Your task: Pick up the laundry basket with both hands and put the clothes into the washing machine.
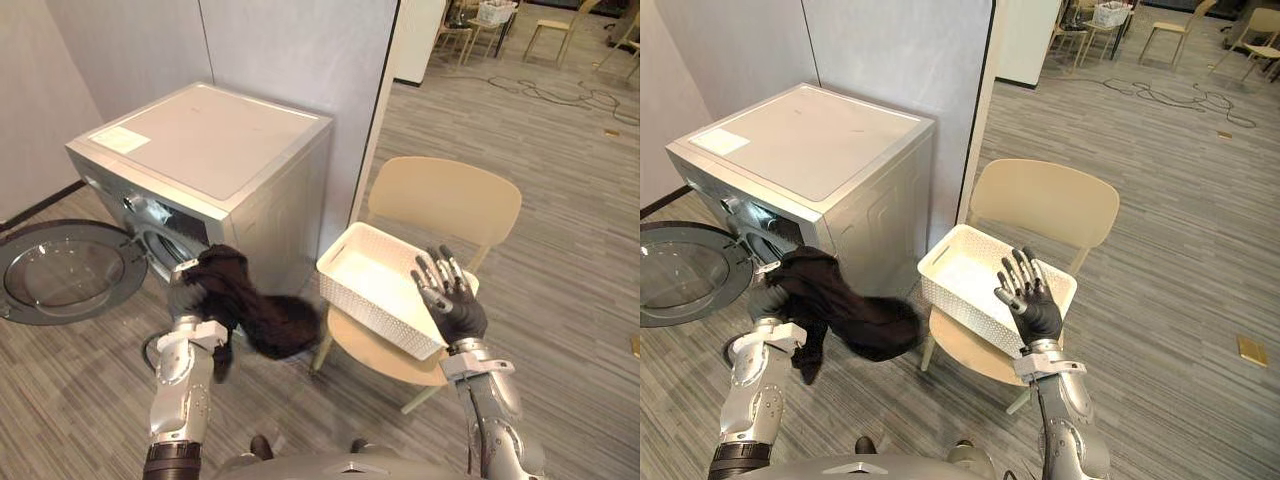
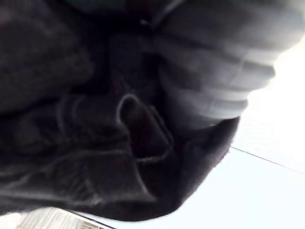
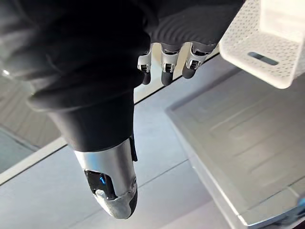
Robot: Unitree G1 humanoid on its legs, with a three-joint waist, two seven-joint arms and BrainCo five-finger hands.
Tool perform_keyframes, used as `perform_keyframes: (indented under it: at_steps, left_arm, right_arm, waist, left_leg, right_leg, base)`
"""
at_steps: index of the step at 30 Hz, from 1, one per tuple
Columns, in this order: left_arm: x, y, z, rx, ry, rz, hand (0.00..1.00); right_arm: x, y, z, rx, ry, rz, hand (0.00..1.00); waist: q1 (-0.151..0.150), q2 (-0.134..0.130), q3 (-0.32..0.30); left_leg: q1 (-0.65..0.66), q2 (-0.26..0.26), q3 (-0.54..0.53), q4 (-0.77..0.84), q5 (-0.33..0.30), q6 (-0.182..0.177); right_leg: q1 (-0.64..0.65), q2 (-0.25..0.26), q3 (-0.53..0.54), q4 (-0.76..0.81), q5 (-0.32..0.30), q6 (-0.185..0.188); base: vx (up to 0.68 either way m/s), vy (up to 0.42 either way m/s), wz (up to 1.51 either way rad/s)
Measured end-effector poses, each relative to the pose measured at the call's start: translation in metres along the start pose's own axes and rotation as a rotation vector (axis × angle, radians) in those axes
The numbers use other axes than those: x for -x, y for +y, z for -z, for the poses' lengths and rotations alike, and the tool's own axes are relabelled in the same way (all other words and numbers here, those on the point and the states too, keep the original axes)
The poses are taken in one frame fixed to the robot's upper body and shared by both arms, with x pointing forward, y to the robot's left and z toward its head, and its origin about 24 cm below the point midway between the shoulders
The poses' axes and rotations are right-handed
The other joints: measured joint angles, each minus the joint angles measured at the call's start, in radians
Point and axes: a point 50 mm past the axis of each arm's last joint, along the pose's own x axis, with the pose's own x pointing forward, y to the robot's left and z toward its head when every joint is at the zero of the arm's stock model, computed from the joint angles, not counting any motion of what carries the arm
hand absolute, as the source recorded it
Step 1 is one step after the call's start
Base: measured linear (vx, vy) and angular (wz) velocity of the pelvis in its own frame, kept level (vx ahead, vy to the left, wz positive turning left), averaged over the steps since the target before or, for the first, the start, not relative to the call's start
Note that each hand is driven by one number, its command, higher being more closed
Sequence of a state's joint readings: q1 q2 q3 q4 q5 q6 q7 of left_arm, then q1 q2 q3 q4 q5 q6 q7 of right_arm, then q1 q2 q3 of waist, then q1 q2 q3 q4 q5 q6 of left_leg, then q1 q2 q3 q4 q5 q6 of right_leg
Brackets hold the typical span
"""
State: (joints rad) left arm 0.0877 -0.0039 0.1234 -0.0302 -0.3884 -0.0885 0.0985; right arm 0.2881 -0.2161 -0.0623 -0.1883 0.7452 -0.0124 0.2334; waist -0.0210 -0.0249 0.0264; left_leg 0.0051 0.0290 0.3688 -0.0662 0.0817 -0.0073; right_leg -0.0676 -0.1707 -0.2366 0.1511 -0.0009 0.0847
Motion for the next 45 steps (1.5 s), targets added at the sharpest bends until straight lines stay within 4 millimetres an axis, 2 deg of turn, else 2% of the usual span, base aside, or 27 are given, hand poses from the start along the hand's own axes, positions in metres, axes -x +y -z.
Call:
perform_keyframes:
  at_steps: [7, 11, 13, 15, 16, 19, 21, 23, 24, 25, 26, 27, 28, 29, 31, 33, 34, 35, 36, 37, 39, 40, 41, 42, 43, 44, 45]
  left_arm:
    - [-0.001, 0.024, -0.015, -0.015, -0.059, -0.09, 1.0]
    - [-0.014, 0.012, -0.034, -0.016, -0.134, -0.031, 1.0]
    - [-0.026, -0.004, -0.039, 0.006, -0.152, 0.038, 1.0]
    - [-0.033, -0.013, -0.036, 0.039, -0.132, 0.07, 1.0]
    - [-0.033, -0.017, -0.032, 0.057, -0.112, 0.089, 1.0]
    - [-0.032, -0.024, -0.023, 0.07, -0.07, 0.12, 1.0]
    - [-0.032, -0.033, -0.017, 0.074, -0.041, 0.159, 1.0]
    - [-0.03, -0.049, -0.011, 0.075, -0.016, 0.218, 1.0]
    - [-0.028, -0.06, -0.006, 0.089, 0.005, 0.253, 1.0]
    - [-0.027, -0.065, -0.003, 0.106, 0.018, 0.264, 1.0]
    - [-0.023, -0.073, 0.005, 0.14, 0.049, 0.272, 1.0]
    - [-0.02, -0.082, 0.011, 0.164, 0.079, 0.29, 1.0]
    - [-0.019, -0.084, 0.012, 0.166, 0.081, 0.298, 1.0]
    - [-0.021, -0.085, 0.009, 0.166, 0.073, 0.306, 1.0]
    - [-0.021, -0.085, 0.011, 0.153, 0.082, 0.314, 1.0]
    - [-0.02, -0.087, 0.012, 0.155, 0.085, 0.322, 1.0]
    - [-0.019, -0.092, 0.015, 0.169, 0.097, 0.328, 1.0]
    - [-0.018, -0.097, 0.015, 0.184, 0.098, 0.336, 1.0]
    - [-0.017, -0.1, 0.016, 0.197, 0.103, 0.339, 1.0]
    - [-0.017, -0.101, 0.017, 0.203, 0.104, 0.337, 1.0]
    - [-0.017, -0.1, 0.02, 0.205, 0.114, 0.335, 1.0]
    - [-0.017, -0.099, 0.022, 0.208, 0.122, 0.329, 1.0]
    - [-0.014, -0.096, 0.029, 0.214, 0.15, 0.311, 1.0]
    - [-0.008, -0.092, 0.034, 0.22, 0.173, 0.294, 1.0]
    - [0.0, -0.088, 0.041, 0.215, 0.202, 0.294, 1.0]
    - [0.004, -0.082, 0.045, 0.217, 0.215, 0.277, 1.0]
    - [0.01, -0.072, 0.05, 0.222, 0.234, 0.234, 1.0]
  right_arm:
    - [0.02, -0.048, 0.033, 0.075, 0.235, 0.158, 0.0]
    - [0.033, -0.06, 0.049, 0.114, 0.33, 0.22, 0.0]
    - [0.042, -0.066, 0.057, 0.125, 0.368, 0.255, 0.0]
    - [0.049, -0.074, 0.07, 0.15, 0.444, 0.292, 0.0]
    - [0.053, -0.077, 0.077, 0.184, 0.491, 0.308, 0.0]
    - [0.061, -0.084, 0.098, 0.246, 0.621, 0.341, 0.0]
    - [0.069, -0.088, 0.113, 0.234, 0.687, 0.411, 0.0]
    - [0.082, -0.091, 0.124, 0.206, 0.734, 0.491, 0.0]
    - [0.091, -0.093, 0.129, 0.184, 0.752, 0.546, 0.0]
    - [0.098, -0.094, 0.132, 0.168, 0.766, 0.579, 0.0]
    - [0.109, -0.097, 0.136, 0.158, 0.789, 0.624, 0.0]
    - [0.117, -0.098, 0.137, 0.154, 0.803, 0.648, 0.0]
    - [0.117, -0.097, 0.137, 0.152, 0.783, 0.66, 0.0]
    - [0.104, -0.097, 0.135, 0.136, 0.738, 0.643, 0.0]
    - [0.11, -0.097, 0.142, 0.119, 0.774, 0.656, 0.0]
    - [0.116, -0.095, 0.149, 0.093, 0.802, 0.675, 0.0]
    - [0.119, -0.093, 0.151, 0.101, 0.816, 0.672, 0.0]
    - [0.12, -0.094, 0.15, 0.109, 0.818, 0.674, 0.0]
    - [0.119, -0.095, 0.149, 0.113, 0.818, 0.676, 0.0]
    - [0.118, -0.094, 0.148, 0.14, 0.825, 0.663, 0.0]
    - [0.115, -0.091, 0.148, 0.176, 0.827, 0.649, 0.0]
    - [0.115, -0.091, 0.148, 0.176, 0.827, 0.653, 0.0]
    - [0.117, -0.091, 0.149, 0.175, 0.834, 0.658, 0.0]
    - [0.129, -0.085, 0.156, 0.168, 0.872, 0.654, 0.0]
    - [0.135, -0.09, 0.151, 0.193, 0.88, 0.662, 0.0]
    - [0.136, -0.092, 0.15, 0.205, 0.891, 0.659, 0.0]
    - [0.136, -0.092, 0.15, 0.22, 0.895, 0.655, 0.0]
  waist:
    - [0.008, 0.003, -0.005]
    - [-0.013, -0.007, 0.0]
    - [-0.02, -0.017, 0.009]
    - [-0.02, -0.019, 0.016]
    - [-0.021, -0.017, 0.016]
    - [-0.006, -0.013, 0.02]
    - [-0.027, -0.019, 0.024]
    - [-0.037, -0.006, 0.024]
    - [-0.05, -0.003, 0.029]
    - [-0.051, -0.005, 0.032]
    - [-0.059, 0.003, 0.046]
    - [-0.088, 0.026, 0.049]
    - [-0.102, 0.033, 0.053]
    - [-0.115, 0.031, 0.083]
    - [-0.12, 0.034, 0.091]
    - [-0.121, 0.043, 0.093]
    - [-0.164, 0.066, 0.1]
    - [-0.166, 0.072, 0.102]
    - [-0.157, 0.075, 0.11]
    - [-0.149, 0.082, 0.11]
    - [-0.149, 0.078, 0.111]
    - [-0.146, 0.075, 0.111]
    - [-0.153, 0.074, 0.113]
    - [-0.144, 0.033, 0.11]
    - [-0.14, 0.056, 0.119]
    - [-0.122, 0.073, 0.106]
    - [-0.079, 0.062, 0.098]
  left_leg:
    - [0.006, -0.003, -0.046, -0.017, 0.007, -0.005]
    - [-0.095, -0.003, -0.16, 0.032, 0.014, -0.01]
    - [-0.149, 0.048, -0.017, 0.105, -0.026, 0.027]
    - [-0.168, 0.155, 0.232, 0.209, -0.059, 0.047]
    - [-0.169, 0.196, 0.304, 0.266, -0.069, 0.053]
    - [-0.222, 0.222, 0.319, 0.363, -0.123, 0.06]
    - [-0.235, 0.207, 0.334, 0.362, -0.152, 0.058]
    - [-0.257, 0.203, 0.346, 0.416, -0.178, 0.056]
    - [-0.271, 0.176, 0.343, 0.453, -0.206, 0.073]
    - [-0.261, 0.151, 0.341, 0.454, -0.227, 0.081]
    - [-0.242, 0.097, 0.318, 0.442, -0.256, 0.104]
    - [-0.213, 0.049, 0.285, 0.409, -0.272, 0.116]
    - [-0.204, 0.028, 0.27, 0.385, -0.272, 0.115]
    - [-0.137, -0.028, 0.262, 0.29, -0.261, 0.107]
    - [-0.071, -0.077, 0.259, 0.204, -0.257, 0.104]
    - [-0.029, -0.115, 0.259, 0.157, -0.256, 0.104]
    - [-0.005, -0.133, 0.21, 0.145, -0.253, 0.115]
    - [0.015, -0.144, 0.21, 0.133, -0.254, 0.112]
    - [0.037, -0.145, 0.21, 0.132, -0.26, 0.101]
    - [0.054, -0.137, 0.213, 0.137, -0.269, 0.079]
    - [0.075, -0.136, 0.243, 0.202, -0.294, 0.03]
    - [0.074, -0.125, 0.261, 0.26, -0.313, 0.002]
    - [0.051, -0.088, 0.282, 0.419, -0.346, -0.041]
    - [-0.009, 0.004, 0.342, 0.779, -0.329, -0.023]
    - [-0.061, 0.179, 0.377, 1.106, -0.263, 0.068]
    - [-0.08, 0.251, 0.39, 1.217, -0.261, 0.09]
    - [-0.122, 0.342, 0.372, 1.35, -0.254, 0.1]
  right_leg:
    - [0.034, 0.001, -0.04, 0.003, -0.014, 0.002]
    - [0.032, -0.018, -0.194, 0.042, -0.053, -0.001]
    - [0.056, -0.031, -0.321, 0.045, -0.056, 0.0]
    - [0.093, -0.046, -0.414, 0.075, -0.077, 0.002]
    - [0.108, -0.056, -0.449, 0.099, -0.096, 0.01]
    - [0.114, -0.082, -0.493, 0.128, -0.128, 0.028]
    - [0.137, -0.101, -0.556, 0.07, -0.118, 0.042]
    - [0.14, -0.125, -0.586, 0.072, -0.111, 0.056]
    - [0.144, -0.178, -0.616, 0.123, -0.121, 0.068]
    - [0.151, -0.214, -0.625, 0.16, -0.129, 0.056]
    - [0.144, -0.282, -0.605, 0.29, -0.143, -0.098]
    - [0.06, -0.34, -0.472, 0.457, -0.105, -0.243]
    - [0.002, -0.334, -0.366, 0.528, -0.123, -0.211]
    - [-0.133, -0.238, -0.151, 0.665, -0.202, -0.12]
    - [-0.197, -0.14, -0.139, 0.658, -0.261, -0.101]
    - [-0.244, -0.09, -0.222, 0.615, -0.277, -0.108]
    - [-0.245, -0.073, -0.19, 0.609, -0.265, -0.133]
    - [-0.252, -0.091, -0.218, 0.63, -0.283, -0.116]
    - [-0.257, -0.104, -0.249, 0.64, -0.301, -0.123]
    - [-0.265, -0.096, -0.301, 0.614, -0.318, -0.161]
    - [-0.28, -0.041, -0.361, 0.563, -0.326, -0.204]
    - [-0.28, -0.008, -0.366, 0.54, -0.316, -0.242]
    - [-0.248, 0.029, -0.375, 0.464, -0.287, -0.3]
    - [-0.152, 0.057, -0.435, 0.27, -0.263, -0.303]
    - [-0.099, 0.103, -0.373, 0.26, -0.225, -0.29]
    - [-0.077, 0.124, -0.348, 0.259, -0.239, -0.279]
    - [-0.04, 0.127, -0.3, 0.254, -0.254, -0.267]
  base:
    - [0.03, -0.021, 0.16]
    - [0.03, -0.036, 1.22]
    - [0.02, -0.036, 1.66]
    - [0.05, -0.007, 1.3]
    - [0.07, 0.012, 1.09]
    - [0.01, 0.038, 0.57]
    - [0.0, 0.111, 0.84]
    - [0.06, 0.191, 0.87]
    - [0.12, 0.22, 0.62]
    - [0.18, 0.304, 0.72]
    - [0.21, 0.35, 0.78]
    - [0.21, 0.357, 0.86]
    - [0.29, 0.426, 0.79]
    - [0.26, 0.311, 0.38]
    - [0.24, 0.232, 0.22]
    - [0.29, 0.162, 0.32]
    - [0.37, 0.156, 0.63]
    - [0.42, 0.168, 0.55]
    - [0.4, 0.164, -0.08]
    - [0.36, 0.158, -0.22]
    - [0.29, 0.098, -0.24]
    - [0.36, 0.087, -0.16]
    - [0.43, 0.089, -0.04]
    - [0.6, 0.165, 0.0]
    - [0.48, 0.183, -0.31]
    - [0.4, 0.221, -0.92]
    - [0.29, 0.184, -1.34]
